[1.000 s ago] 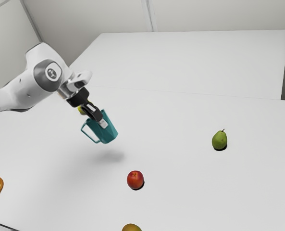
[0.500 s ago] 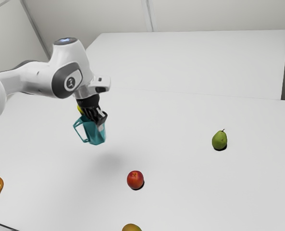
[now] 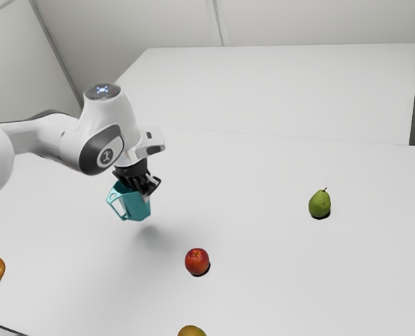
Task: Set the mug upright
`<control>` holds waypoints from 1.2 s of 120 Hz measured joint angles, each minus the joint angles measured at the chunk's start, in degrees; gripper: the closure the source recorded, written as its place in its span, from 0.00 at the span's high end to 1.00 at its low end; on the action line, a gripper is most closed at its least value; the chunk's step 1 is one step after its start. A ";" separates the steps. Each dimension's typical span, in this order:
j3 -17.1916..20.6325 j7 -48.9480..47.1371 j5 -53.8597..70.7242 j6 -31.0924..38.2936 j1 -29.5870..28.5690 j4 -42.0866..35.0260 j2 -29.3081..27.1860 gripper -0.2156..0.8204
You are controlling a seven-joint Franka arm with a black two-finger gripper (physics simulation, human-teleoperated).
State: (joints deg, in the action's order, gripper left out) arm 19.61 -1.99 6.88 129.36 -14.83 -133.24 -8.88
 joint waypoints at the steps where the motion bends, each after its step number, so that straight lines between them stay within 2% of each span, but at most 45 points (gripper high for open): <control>1: -0.01 -0.24 0.08 0.26 0.01 -0.13 0.02 0.04; 44: -0.08 -8.33 1.25 6.65 0.00 -2.62 2.28 0.04; 144: -0.24 -15.83 1.14 7.92 -0.22 -2.59 6.18 0.06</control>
State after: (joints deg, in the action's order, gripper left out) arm 19.36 -17.82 8.02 137.27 -15.05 -135.83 -2.69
